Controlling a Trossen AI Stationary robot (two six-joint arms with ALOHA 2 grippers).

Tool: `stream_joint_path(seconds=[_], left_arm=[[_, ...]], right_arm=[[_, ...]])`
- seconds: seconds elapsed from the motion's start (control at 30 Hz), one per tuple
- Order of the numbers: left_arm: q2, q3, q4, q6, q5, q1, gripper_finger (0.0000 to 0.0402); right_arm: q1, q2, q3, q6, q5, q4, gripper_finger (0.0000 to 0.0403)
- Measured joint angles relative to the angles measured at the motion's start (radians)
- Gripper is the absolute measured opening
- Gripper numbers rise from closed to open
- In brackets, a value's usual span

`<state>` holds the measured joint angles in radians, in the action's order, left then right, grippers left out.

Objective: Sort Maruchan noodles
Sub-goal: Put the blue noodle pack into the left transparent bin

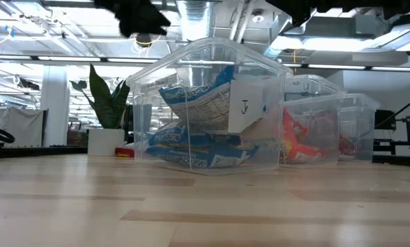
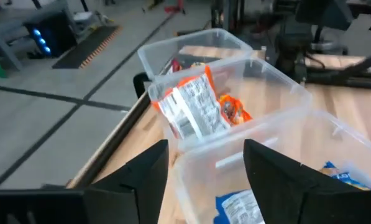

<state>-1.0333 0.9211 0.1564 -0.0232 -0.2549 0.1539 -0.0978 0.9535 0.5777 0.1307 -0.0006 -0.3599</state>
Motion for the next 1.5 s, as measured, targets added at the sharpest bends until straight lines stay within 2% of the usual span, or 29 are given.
stream_joint_path(seconds=[0.17, 0.27, 0.33, 0.43, 0.57, 0.63, 0.7, 0.77, 0.9, 1.0, 1.23, 1.37, 1.5], left_arm=[[0.119, -0.345, -0.411, 0.102, -0.020, -0.040, 0.0198], [0.158, -0.511, -0.665, 0.176, -0.027, -0.064, 0.0198], [0.169, -0.587, -0.812, 0.206, -0.036, -0.073, 0.0198], [0.185, -0.653, -0.907, 0.212, -0.039, -0.083, 0.0198], [0.205, -0.662, -0.936, 0.212, -0.023, -0.084, 0.0198], [0.218, -0.655, -0.936, 0.207, 0.003, -0.083, 0.0198], [0.236, -0.648, -0.936, 0.204, 0.030, -0.083, 0.0198], [0.256, -0.641, -0.936, 0.204, 0.058, -0.083, 0.0198], [0.285, -0.630, -0.935, 0.204, 0.095, -0.083, 0.0198], [0.292, -0.628, -0.929, 0.199, 0.102, -0.083, 0.0198], [0.289, -0.628, -0.925, 0.164, 0.090, -0.083, 0.0198], [0.289, -0.628, -0.881, 0.164, 0.081, -0.083, 0.0198], [0.289, -0.628, -0.844, 0.165, 0.034, -0.083, 0.0198]], right_arm=[[0.000, 0.000, 0.000, 0.000, 0.000, -0.001, 0.0280], [0.001, 0.000, 0.000, 0.000, 0.000, -0.001, 0.0280], [0.004, 0.000, 0.000, 0.000, 0.002, 0.000, 0.0280], [0.009, 0.000, 0.000, 0.000, 0.004, -0.002, 0.0280], [0.008, 0.000, 0.000, -0.011, 0.068, -0.014, 0.0280], [0.009, 0.000, 0.000, -0.070, 0.172, -0.047, 0.0280], [0.011, 0.010, 0.000, -0.187, 0.326, -0.085, 0.0280], [0.040, 0.031, 0.021, -0.265, 0.430, -0.066, 0.0280], [0.138, 0.113, 0.185, -0.344, 0.389, 0.154, 0.0280], [0.183, 0.215, 0.315, -0.330, 0.371, 0.273, 0.0280], [0.251, 0.411, 0.533, -0.288, 0.366, 0.340, 0.0280], [0.258, 0.450, 0.610, -0.208, 0.366, 0.422, 0.0280], [0.256, 0.414, 0.639, -0.182, 0.366, 0.494, 0.0280]])
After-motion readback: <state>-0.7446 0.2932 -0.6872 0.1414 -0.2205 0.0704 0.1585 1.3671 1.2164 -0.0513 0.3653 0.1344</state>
